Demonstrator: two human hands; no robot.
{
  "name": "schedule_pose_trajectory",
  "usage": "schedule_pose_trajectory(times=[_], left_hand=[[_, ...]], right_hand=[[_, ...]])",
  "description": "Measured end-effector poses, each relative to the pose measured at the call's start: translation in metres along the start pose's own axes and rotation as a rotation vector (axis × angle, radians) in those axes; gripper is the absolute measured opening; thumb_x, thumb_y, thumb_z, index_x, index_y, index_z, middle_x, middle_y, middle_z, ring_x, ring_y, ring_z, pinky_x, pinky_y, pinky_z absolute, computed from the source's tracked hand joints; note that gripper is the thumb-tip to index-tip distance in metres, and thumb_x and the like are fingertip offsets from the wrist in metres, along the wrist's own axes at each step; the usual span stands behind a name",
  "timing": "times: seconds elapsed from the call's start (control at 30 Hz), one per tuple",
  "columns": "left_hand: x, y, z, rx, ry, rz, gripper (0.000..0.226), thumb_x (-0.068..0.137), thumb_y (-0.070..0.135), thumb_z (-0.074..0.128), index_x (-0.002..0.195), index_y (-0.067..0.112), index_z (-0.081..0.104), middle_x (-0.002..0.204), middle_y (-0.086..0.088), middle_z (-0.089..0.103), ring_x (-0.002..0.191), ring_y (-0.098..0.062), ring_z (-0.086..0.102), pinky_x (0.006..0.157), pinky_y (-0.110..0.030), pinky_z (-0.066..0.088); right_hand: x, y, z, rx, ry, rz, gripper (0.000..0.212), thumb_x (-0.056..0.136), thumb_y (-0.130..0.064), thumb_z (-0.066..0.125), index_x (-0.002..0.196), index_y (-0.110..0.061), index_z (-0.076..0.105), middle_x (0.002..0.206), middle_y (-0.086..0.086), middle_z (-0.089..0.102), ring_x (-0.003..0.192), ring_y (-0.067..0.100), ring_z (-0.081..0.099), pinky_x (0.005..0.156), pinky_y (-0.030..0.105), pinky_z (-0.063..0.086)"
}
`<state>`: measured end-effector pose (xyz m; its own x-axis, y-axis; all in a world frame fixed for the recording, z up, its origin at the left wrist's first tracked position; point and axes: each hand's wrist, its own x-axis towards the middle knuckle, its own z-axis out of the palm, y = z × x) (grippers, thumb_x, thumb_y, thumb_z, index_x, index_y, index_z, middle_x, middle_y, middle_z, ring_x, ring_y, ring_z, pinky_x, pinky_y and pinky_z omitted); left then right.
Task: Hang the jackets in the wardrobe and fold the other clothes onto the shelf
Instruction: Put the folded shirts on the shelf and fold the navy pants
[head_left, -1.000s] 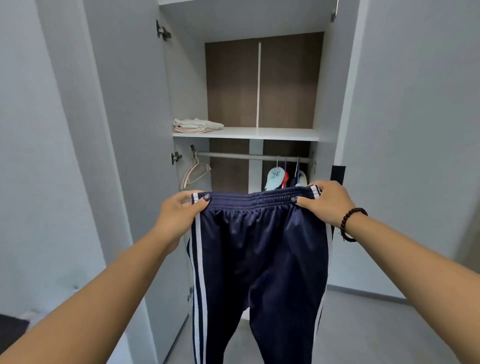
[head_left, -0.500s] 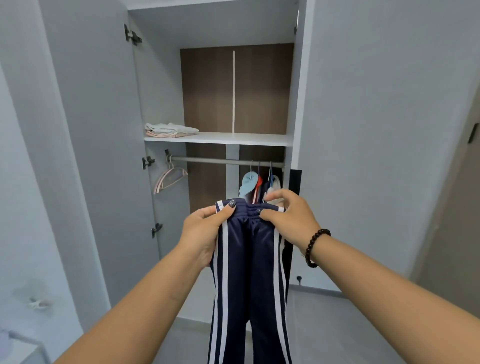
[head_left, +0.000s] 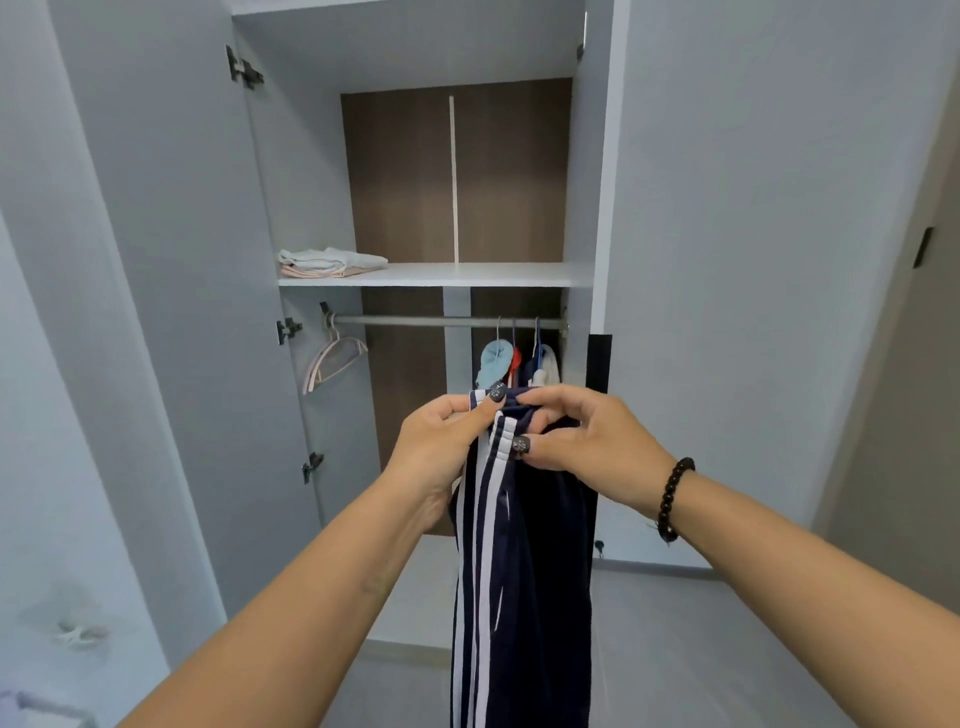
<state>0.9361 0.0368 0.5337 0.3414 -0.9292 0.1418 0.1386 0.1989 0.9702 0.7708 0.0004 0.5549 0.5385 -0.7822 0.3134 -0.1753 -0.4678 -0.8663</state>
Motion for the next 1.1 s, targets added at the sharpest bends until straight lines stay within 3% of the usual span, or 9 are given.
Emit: schedule_pose_trajectory(times=[0.2,0.3,0.37,0.5,0.7,0.83,0.93,1.0,1.1], left_hand=[[0.003,-0.007,-0.021,0.003,-0.232,-0.031,0.035,0.088,0.044,0.065,0.105,0.014,0.073,0.102,-0.016,0.073,0.085,-0.024,0.069,0.074,-0.034,0.058],[0.008,-0.010,-0.035,-0.033,-0.401,0.031,0.055,0.071,0.029,0.084,0.119,0.012,0.065,0.113,-0.015,0.071,0.101,-0.028,0.069,0.083,-0.035,0.057],[0.014,-0.012,-0.040,0.014,-0.398,0.062,0.062,0.064,0.017,0.087,0.120,0.011,0.062,0.112,-0.012,0.072,0.103,-0.028,0.069,0.084,-0.033,0.056],[0.020,-0.020,-0.046,0.106,-0.308,0.095,0.043,0.075,0.010,0.080,0.115,0.014,0.064,0.105,-0.007,0.075,0.099,-0.023,0.071,0.083,-0.031,0.057],[0.022,-0.032,-0.069,0.041,-0.065,0.113,0.029,0.083,0.011,0.075,0.111,0.013,0.067,0.101,-0.004,0.076,0.095,-0.021,0.072,0.077,-0.027,0.058],[0.016,-0.032,-0.085,0.062,-0.103,0.155,0.036,0.074,0.008,0.082,0.107,0.015,0.068,0.099,-0.005,0.076,0.092,-0.021,0.072,0.074,-0.026,0.058],[0.008,-0.040,-0.090,0.216,-0.152,0.196,0.037,0.069,0.003,0.084,0.099,0.016,0.068,0.092,-0.003,0.077,0.085,-0.021,0.074,0.074,-0.030,0.060],[0.003,-0.050,-0.093,0.347,-0.161,0.239,0.035,0.067,0.003,0.084,0.094,0.020,0.067,0.085,0.000,0.077,0.079,-0.018,0.074,0.071,-0.028,0.059],[-0.001,-0.070,-0.104,0.415,-0.071,0.262,0.036,0.065,0.008,0.081,0.090,0.029,0.067,0.081,0.005,0.076,0.075,-0.014,0.073,0.071,-0.030,0.059]], right_hand=[[0.007,0.005,0.018,-0.208,0.185,-0.146,0.018,0.075,-0.020,0.079,0.081,-0.020,0.063,0.057,-0.006,0.063,0.061,0.013,0.069,0.068,0.023,0.057],[0.018,0.004,0.022,-0.262,0.221,-0.133,0.015,0.076,-0.020,0.078,0.079,-0.018,0.064,0.058,-0.006,0.057,0.064,0.021,0.068,0.067,0.029,0.058],[0.025,0.005,0.025,-0.269,0.222,-0.105,0.012,0.079,-0.018,0.076,0.078,-0.017,0.064,0.056,-0.008,0.055,0.063,0.021,0.067,0.066,0.029,0.059],[0.034,0.013,0.033,-0.213,0.219,-0.023,0.009,0.083,-0.017,0.072,0.079,-0.015,0.064,0.056,-0.005,0.061,0.059,0.013,0.068,0.064,0.023,0.058],[0.044,0.007,0.041,0.029,0.123,0.425,0.019,0.098,-0.021,0.047,0.097,-0.006,0.059,0.073,0.013,0.072,0.068,0.024,0.072,0.064,0.032,0.060],[0.060,0.010,0.056,0.367,-0.132,0.774,0.064,0.092,-0.054,0.049,0.126,0.001,0.046,0.114,0.025,0.063,0.089,0.035,0.068,0.072,0.043,0.058],[0.074,0.017,0.081,0.490,-0.270,0.889,0.069,0.085,-0.065,0.050,0.120,-0.005,0.053,0.112,0.021,0.063,0.099,0.038,0.064,0.074,0.052,0.054],[0.081,0.027,0.100,0.495,-0.301,0.917,0.050,0.088,-0.053,0.052,0.107,-0.008,0.060,0.093,0.013,0.068,0.087,0.028,0.068,0.072,0.046,0.055],[0.087,0.043,0.125,0.484,-0.247,0.936,0.015,0.090,-0.014,0.043,0.092,-0.005,0.055,0.077,0.012,0.062,0.064,0.023,0.064,0.061,0.038,0.058]])
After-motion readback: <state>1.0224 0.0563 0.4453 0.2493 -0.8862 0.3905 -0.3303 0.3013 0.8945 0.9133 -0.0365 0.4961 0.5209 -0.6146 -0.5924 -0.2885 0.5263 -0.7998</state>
